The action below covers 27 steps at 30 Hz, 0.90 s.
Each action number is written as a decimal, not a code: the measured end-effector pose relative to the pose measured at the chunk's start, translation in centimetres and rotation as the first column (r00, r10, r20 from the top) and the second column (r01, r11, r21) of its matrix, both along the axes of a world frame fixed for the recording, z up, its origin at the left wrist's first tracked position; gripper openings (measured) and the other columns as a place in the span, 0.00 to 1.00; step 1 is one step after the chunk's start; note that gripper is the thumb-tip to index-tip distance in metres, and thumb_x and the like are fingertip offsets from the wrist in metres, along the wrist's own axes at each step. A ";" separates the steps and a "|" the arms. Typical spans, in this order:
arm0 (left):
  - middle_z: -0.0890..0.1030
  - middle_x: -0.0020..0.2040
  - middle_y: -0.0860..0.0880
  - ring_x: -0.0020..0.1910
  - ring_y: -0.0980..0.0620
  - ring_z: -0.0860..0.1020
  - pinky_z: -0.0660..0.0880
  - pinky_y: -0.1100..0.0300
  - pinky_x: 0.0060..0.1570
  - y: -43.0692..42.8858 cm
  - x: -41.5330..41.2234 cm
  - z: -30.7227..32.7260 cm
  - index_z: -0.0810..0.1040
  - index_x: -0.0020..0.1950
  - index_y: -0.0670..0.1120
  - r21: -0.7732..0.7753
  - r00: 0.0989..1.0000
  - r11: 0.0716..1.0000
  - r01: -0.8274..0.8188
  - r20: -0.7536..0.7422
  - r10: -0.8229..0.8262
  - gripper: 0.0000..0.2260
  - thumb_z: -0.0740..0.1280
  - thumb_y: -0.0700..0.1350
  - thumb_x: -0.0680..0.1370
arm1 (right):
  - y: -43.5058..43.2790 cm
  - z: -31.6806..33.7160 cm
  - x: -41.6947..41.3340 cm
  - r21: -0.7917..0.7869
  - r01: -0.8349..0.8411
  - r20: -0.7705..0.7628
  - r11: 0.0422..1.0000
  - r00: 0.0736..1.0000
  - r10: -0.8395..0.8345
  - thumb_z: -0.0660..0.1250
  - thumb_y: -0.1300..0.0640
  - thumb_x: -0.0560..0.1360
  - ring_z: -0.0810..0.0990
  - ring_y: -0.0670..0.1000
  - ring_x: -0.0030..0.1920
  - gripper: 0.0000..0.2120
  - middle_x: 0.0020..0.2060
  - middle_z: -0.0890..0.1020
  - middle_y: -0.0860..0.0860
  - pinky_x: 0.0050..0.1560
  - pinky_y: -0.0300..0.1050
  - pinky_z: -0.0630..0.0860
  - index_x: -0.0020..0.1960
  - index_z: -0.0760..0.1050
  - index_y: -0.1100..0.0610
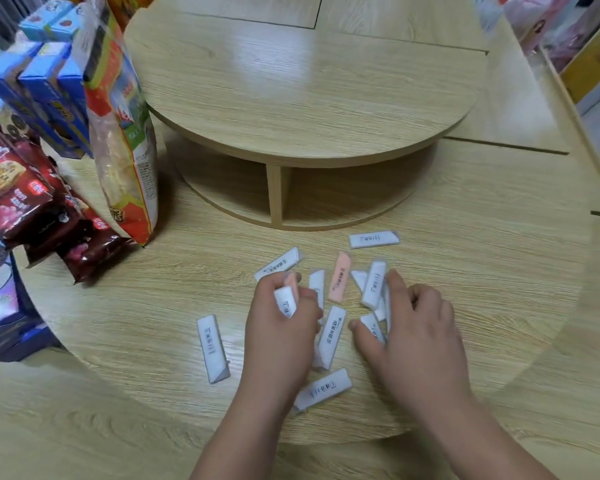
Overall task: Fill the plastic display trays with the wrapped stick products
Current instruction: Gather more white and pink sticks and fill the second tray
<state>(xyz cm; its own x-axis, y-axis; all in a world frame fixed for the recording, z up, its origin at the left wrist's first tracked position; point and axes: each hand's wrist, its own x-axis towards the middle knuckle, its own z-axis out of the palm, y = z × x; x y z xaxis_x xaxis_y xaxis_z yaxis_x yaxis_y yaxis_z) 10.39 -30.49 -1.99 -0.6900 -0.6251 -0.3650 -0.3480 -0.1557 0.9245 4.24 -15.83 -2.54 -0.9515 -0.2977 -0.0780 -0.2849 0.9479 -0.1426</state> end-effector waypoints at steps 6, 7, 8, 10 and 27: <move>0.83 0.37 0.49 0.33 0.53 0.83 0.82 0.41 0.43 1.7 -0.1 0.3 0.76 0.47 0.62 0.105 0.999 0.994 0.043 -0.012 -0.042 0.07 0.66 0.48 0.81 | -0.6 -0.8 -1.1 -0.115 0.038 -0.027 0.993 0.999 -0.042 0.68 0.44 0.72 0.76 0.56 0.50 0.28 0.50 0.78 0.54 0.43 0.48 0.70 0.68 0.71 0.54; 0.83 0.37 0.49 0.33 0.52 0.83 0.81 0.39 0.44 1.9 -0.1 0.3 0.76 0.47 0.61 0.106 0.999 0.994 0.040 -0.009 -0.040 0.07 0.66 0.48 0.81 | -0.6 -0.8 -1.2 -0.136 0.030 -0.055 0.990 0.998 -0.038 0.70 0.45 0.72 0.77 0.56 0.48 0.24 0.48 0.79 0.53 0.40 0.46 0.67 0.64 0.74 0.54; 0.83 0.36 0.49 0.33 0.52 0.83 0.81 0.38 0.45 2.0 -0.1 0.2 0.76 0.47 0.61 0.101 0.999 0.994 0.039 -0.009 -0.038 0.07 0.66 0.48 0.81 | -0.5 -0.9 -1.3 -0.146 0.017 -0.081 0.989 0.996 -0.029 0.71 0.47 0.71 0.77 0.56 0.45 0.21 0.46 0.79 0.53 0.38 0.46 0.65 0.61 0.75 0.54; 0.83 0.36 0.50 0.34 0.52 0.83 0.82 0.39 0.45 2.3 -0.2 0.1 0.76 0.47 0.62 0.071 0.999 0.997 0.032 -0.018 -0.031 0.07 0.66 0.48 0.80 | -0.5 -1.0 -1.6 -0.134 -0.017 -0.110 0.991 0.994 0.002 0.73 0.49 0.70 0.78 0.56 0.41 0.17 0.42 0.79 0.53 0.35 0.45 0.66 0.54 0.77 0.55; 0.84 0.46 0.56 0.43 0.59 0.83 0.79 0.64 0.39 5.0 -4.3 1.2 0.76 0.49 0.60 0.059 0.982 0.998 -0.007 -0.187 0.018 0.09 0.63 0.63 0.76 | -2.3 1.4 -1.7 -0.838 0.417 0.499 0.352 0.846 0.186 0.65 0.51 0.79 0.82 0.49 0.39 0.03 0.40 0.83 0.52 0.40 0.50 0.79 0.49 0.74 0.42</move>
<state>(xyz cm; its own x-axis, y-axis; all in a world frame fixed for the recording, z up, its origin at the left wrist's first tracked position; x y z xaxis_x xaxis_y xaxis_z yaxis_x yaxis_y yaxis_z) 6.12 -25.47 -0.76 -0.7422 -0.6152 -0.2659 -0.1671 -0.2143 0.9624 2.52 -18.17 -1.13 -0.9036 -0.3530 -0.2428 0.2016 0.1498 -0.9679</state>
